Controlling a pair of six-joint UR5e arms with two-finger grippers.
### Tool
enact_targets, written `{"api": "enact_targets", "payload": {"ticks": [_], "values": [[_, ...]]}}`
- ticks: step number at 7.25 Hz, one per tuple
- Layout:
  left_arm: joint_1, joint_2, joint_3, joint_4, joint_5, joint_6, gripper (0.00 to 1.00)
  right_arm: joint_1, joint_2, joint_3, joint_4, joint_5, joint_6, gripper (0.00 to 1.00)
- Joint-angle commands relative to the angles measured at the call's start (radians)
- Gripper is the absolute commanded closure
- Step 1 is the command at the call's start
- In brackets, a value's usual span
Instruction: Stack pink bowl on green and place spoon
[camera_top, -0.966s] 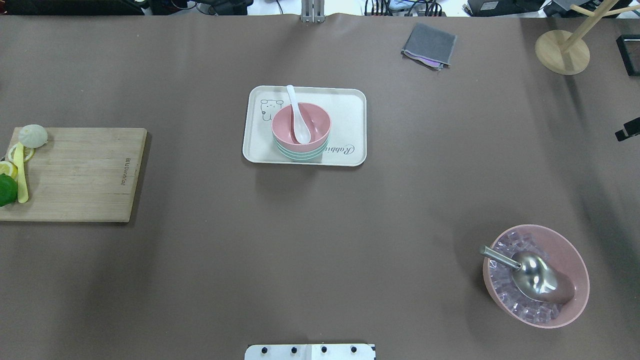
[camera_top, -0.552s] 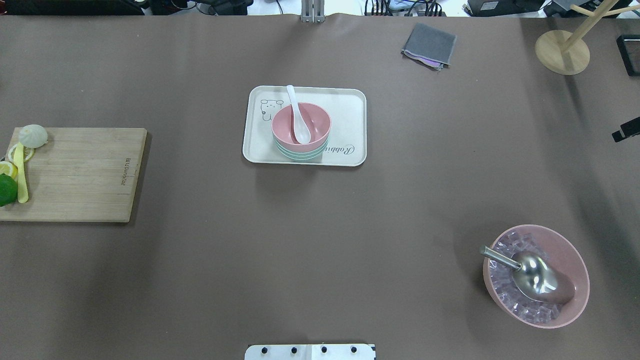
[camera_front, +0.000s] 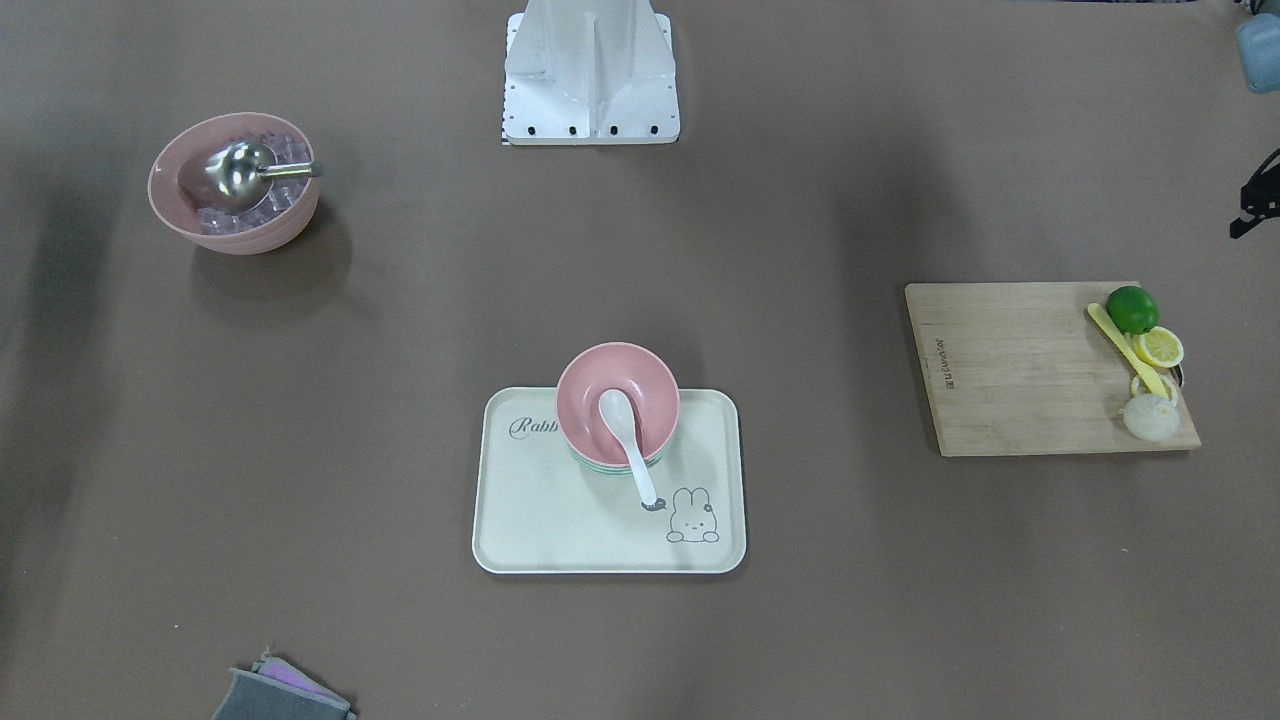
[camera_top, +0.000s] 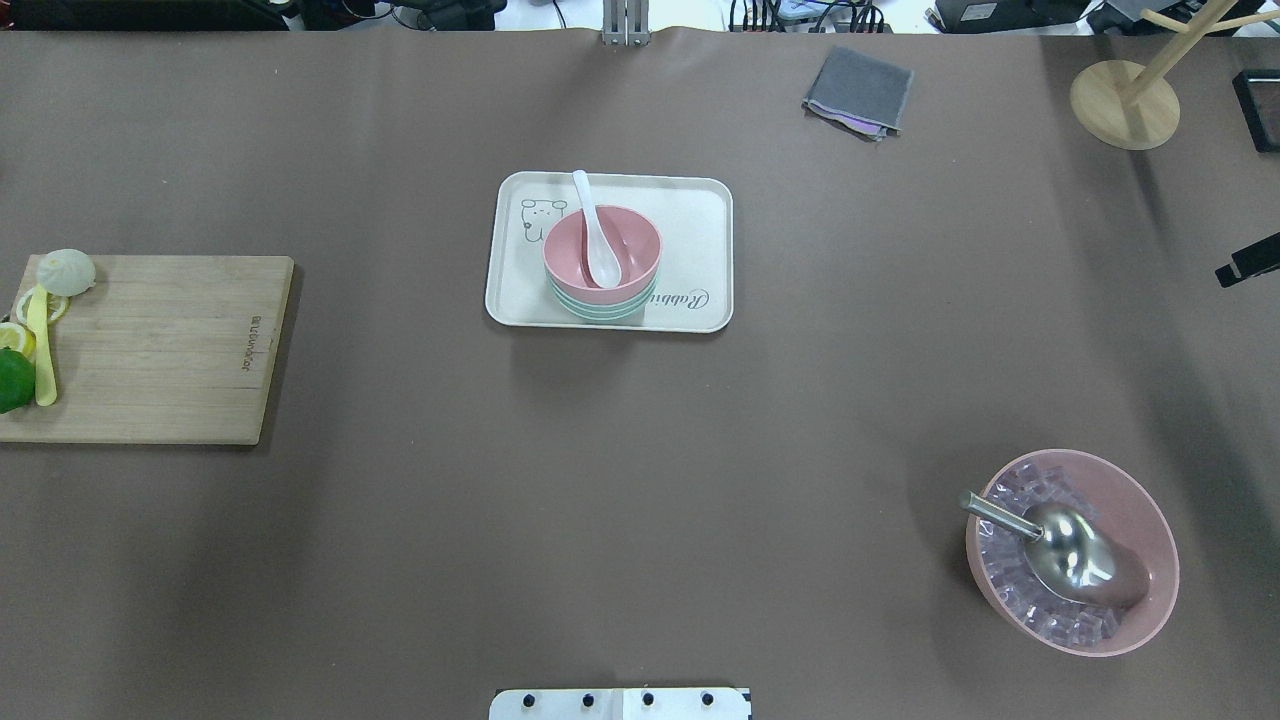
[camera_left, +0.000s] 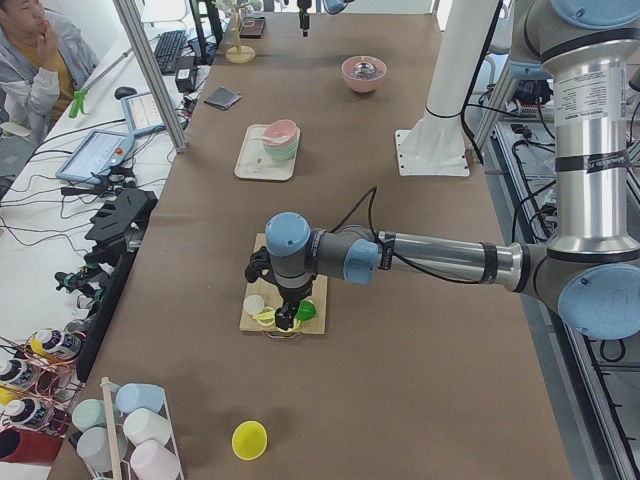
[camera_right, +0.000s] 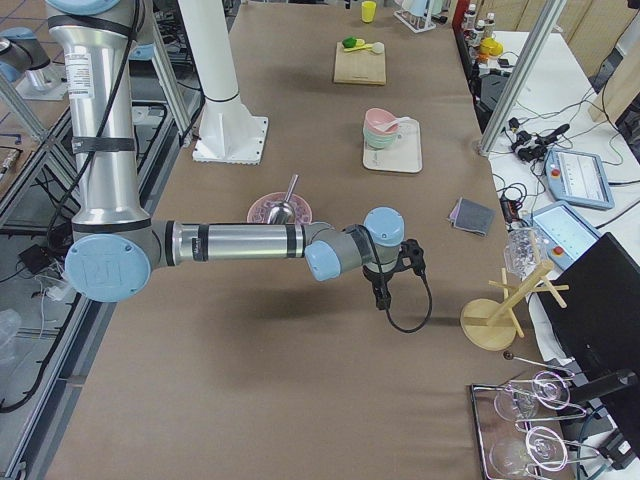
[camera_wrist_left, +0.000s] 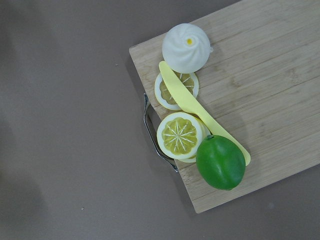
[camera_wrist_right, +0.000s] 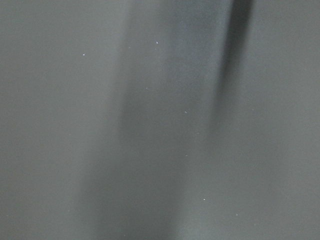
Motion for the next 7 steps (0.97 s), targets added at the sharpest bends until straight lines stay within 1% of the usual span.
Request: {"api": "enact_targets", "payload": {"ticks": [1,3,7], "values": [[-0.001,-0.004,-0.004,0.000,0.000,-0.001,0.02,-0.001,-0.009,0.020,0.000,-0.001,0.002,0.00],[-0.001,-0.002,-0.021,0.000,0.000,-0.001,0.02,-0.001,-0.011,0.020,0.000,-0.002,0.002,0.00],[-0.001,0.005,-0.022,0.000,0.000,-0.001,0.02,-0.001,-0.011,0.020,0.000,-0.001,0.002,0.00]]}}
